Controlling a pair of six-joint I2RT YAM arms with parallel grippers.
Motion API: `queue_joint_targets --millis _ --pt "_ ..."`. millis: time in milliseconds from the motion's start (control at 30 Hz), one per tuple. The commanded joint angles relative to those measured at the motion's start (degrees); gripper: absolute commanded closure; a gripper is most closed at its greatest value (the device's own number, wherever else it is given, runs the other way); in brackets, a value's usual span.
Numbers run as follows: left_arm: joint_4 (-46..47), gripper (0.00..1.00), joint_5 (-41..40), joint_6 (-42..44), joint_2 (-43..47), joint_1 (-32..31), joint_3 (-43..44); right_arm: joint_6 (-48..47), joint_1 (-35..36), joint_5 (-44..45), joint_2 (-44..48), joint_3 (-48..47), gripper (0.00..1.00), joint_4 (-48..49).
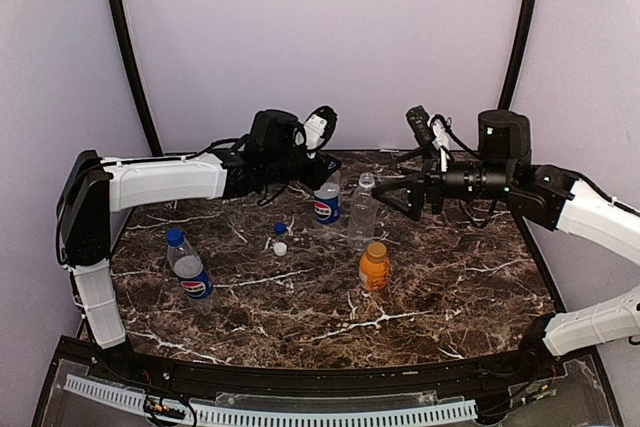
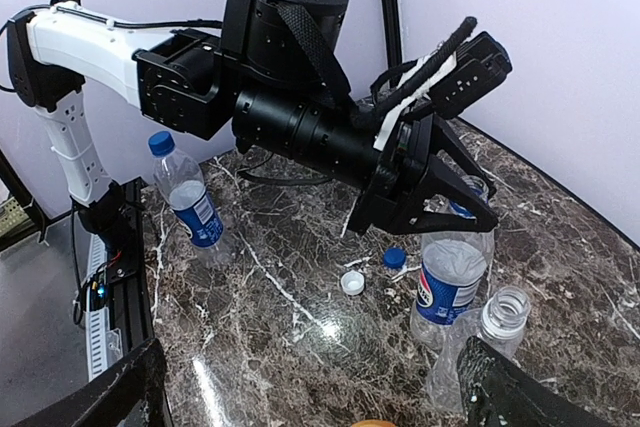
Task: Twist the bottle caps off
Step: Place the bottle without the bottle cap at the center of the board.
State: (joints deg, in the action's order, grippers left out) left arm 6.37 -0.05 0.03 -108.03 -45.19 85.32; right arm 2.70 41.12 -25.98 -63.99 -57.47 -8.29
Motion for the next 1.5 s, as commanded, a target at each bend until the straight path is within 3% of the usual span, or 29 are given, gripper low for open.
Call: queue_joint_targets --millis 0,300,567,1000,1467 --pt "1.2 0.86 -0.1 -1.3 0.7 0.3 -0.6 0.6 -0.6 0.7 0.3 1.0 0.02 0.9" --pt "0.0 0.5 -0.1 -1.2 1.1 0.4 -0.3 0.6 -0.7 1.0 0.1 1.2 0.02 0.9" --pt "-1.2 0.32 -0.1 -1.5 2.9 0.3 -0.3 0.7 -0.8 0.9 -0.2 1.5 0.02 1.2" --pt "-1.7 0.24 2.6 -1.8 5.8 0.3 -1.0 0.8 -0.8 1.1 -0.5 1.6 0.02 1.4" --pt "-7.2 0.27 3.2 4.7 7.4 0.3 -3.6 0.6 -0.9 1.7 -1.1 2.1 0.01 1.5"
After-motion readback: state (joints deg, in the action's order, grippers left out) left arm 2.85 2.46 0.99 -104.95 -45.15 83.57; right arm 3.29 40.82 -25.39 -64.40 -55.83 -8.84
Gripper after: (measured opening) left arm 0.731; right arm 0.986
